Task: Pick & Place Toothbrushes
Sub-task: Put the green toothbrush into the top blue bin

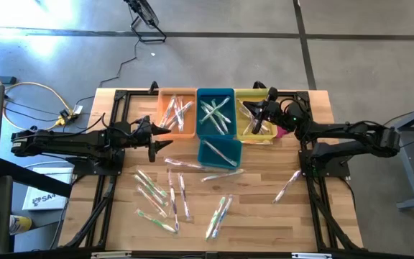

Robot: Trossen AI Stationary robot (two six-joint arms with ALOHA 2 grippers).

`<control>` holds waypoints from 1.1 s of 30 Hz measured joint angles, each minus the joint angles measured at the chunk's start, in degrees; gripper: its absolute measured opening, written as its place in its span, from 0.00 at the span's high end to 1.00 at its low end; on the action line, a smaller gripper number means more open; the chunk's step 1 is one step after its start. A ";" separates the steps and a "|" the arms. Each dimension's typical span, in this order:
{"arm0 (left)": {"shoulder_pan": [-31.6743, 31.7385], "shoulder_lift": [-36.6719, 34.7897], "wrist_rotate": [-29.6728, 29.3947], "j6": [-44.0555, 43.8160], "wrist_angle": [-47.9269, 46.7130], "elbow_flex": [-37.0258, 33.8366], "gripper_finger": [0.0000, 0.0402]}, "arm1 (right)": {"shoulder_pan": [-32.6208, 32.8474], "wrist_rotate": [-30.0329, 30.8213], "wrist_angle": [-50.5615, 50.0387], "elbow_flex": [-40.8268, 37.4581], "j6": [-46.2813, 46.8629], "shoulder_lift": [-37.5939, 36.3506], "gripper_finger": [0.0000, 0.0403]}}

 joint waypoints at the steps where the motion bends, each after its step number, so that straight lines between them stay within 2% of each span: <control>1: 0.00 0.00 0.00 0.00 -0.03 0.00 0.47 | 0.00 0.00 0.00 0.00 0.00 0.00 0.99; 27: 0.00 0.00 -0.26 -0.02 -1.53 0.00 0.47 | 0.00 0.02 0.01 0.00 -0.39 0.00 0.99; 33: 0.01 0.00 -0.26 -2.55 -1.22 0.00 0.47 | 0.00 0.02 0.00 0.00 -0.33 0.00 0.99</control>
